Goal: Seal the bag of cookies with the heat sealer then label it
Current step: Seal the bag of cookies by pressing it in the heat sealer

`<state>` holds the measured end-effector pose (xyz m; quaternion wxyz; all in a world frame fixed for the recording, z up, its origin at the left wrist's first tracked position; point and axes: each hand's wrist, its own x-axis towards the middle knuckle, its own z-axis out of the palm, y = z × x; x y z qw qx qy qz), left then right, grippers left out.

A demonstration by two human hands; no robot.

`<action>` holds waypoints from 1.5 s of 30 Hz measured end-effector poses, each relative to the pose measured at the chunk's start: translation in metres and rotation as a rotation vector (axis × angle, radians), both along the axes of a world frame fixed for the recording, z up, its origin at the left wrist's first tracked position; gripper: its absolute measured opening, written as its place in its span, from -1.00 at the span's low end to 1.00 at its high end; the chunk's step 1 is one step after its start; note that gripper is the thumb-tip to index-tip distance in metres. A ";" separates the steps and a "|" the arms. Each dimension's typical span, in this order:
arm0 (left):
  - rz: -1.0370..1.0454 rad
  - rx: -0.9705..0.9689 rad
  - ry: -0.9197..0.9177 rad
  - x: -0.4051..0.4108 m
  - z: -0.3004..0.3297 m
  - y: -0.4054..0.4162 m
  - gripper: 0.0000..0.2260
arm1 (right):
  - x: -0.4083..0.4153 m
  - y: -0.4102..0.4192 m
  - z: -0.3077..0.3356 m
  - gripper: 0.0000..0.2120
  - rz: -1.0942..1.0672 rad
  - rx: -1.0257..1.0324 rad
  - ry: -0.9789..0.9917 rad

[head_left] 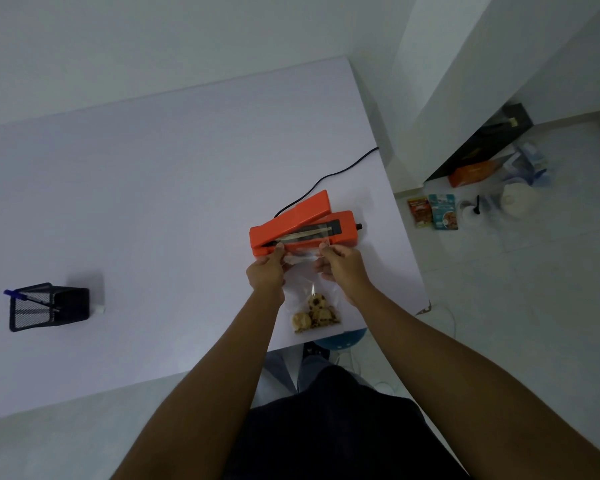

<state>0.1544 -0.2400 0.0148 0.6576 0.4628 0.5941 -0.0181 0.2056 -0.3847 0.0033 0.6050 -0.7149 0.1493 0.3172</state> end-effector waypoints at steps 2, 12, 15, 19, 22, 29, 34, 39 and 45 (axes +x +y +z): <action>0.002 -0.001 0.000 0.000 0.000 0.000 -0.83 | 0.000 0.000 0.000 -0.76 -0.004 0.001 0.006; 0.017 0.058 0.020 0.000 -0.003 -0.002 -0.79 | 0.012 -0.004 0.030 -0.61 0.006 -0.347 -0.355; 0.022 0.055 0.019 0.000 -0.001 -0.003 -0.78 | 0.028 0.000 0.067 -0.63 -0.043 -0.259 -0.544; 0.024 0.058 0.026 0.001 -0.001 -0.003 -0.76 | 0.044 0.007 0.113 -0.63 0.041 -0.059 -0.652; 0.027 0.054 0.030 0.002 -0.001 -0.003 -0.74 | 0.050 0.012 0.121 -0.71 0.130 -0.019 -0.656; 0.046 0.051 0.015 0.001 -0.001 -0.002 -0.76 | 0.052 -0.001 0.093 -0.83 0.021 -0.060 -0.551; 0.059 0.039 -0.008 0.001 -0.001 -0.003 -0.78 | 0.052 -0.015 0.072 -0.75 -0.028 -0.115 -0.456; 0.053 0.052 -0.008 0.001 0.001 -0.003 -0.79 | 0.054 -0.021 0.055 -0.70 -0.073 -0.129 -0.384; 0.059 0.047 -0.020 0.001 0.002 -0.002 -0.80 | 0.055 -0.027 0.038 -0.67 -0.109 -0.125 -0.292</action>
